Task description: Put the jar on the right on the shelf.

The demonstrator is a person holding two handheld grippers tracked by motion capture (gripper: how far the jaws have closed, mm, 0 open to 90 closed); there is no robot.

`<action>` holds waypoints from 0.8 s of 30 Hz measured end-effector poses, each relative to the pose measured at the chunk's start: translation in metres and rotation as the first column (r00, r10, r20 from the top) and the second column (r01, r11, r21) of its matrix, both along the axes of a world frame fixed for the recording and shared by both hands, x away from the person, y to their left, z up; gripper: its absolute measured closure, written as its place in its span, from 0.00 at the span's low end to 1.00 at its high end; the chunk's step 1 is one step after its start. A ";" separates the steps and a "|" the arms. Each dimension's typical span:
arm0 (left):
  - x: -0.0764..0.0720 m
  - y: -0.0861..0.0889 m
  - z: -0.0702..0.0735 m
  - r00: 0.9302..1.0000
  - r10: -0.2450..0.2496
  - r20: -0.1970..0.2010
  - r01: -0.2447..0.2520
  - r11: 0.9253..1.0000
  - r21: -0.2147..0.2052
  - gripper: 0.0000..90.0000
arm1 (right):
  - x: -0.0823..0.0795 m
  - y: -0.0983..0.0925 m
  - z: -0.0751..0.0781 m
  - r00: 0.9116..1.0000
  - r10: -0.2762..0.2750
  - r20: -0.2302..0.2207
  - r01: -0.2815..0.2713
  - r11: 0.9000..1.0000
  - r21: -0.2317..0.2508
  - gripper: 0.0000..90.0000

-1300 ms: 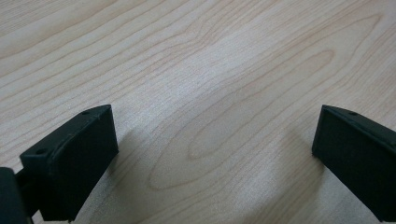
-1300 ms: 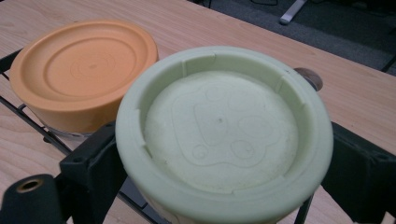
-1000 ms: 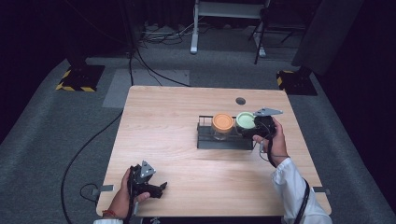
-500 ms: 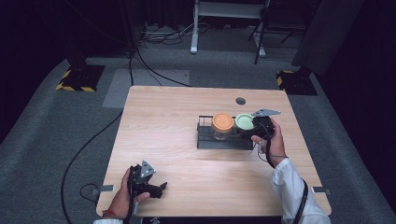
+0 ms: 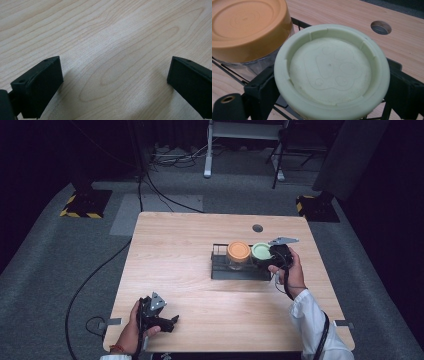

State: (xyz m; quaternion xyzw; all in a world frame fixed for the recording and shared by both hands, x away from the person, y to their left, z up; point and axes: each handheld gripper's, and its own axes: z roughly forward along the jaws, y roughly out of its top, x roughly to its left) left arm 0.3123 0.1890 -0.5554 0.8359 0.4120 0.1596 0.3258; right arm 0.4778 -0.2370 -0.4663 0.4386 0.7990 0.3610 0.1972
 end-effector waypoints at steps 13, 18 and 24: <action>0.000 0.000 0.000 1.000 0.000 0.000 0.000 1.000 0.000 0.00 | 0.002 0.002 0.000 1.000 0.001 -0.030 -0.001 1.000 0.006 0.11; 0.000 0.000 0.000 1.000 0.000 0.000 0.000 1.000 0.000 0.00 | 0.002 0.004 0.000 1.000 -0.005 -0.020 0.005 1.000 -0.005 0.09; 0.000 0.000 0.000 1.000 -0.001 0.000 0.001 1.000 0.001 0.00 | 0.002 0.004 -0.001 1.000 -0.005 -0.019 0.005 1.000 -0.004 0.07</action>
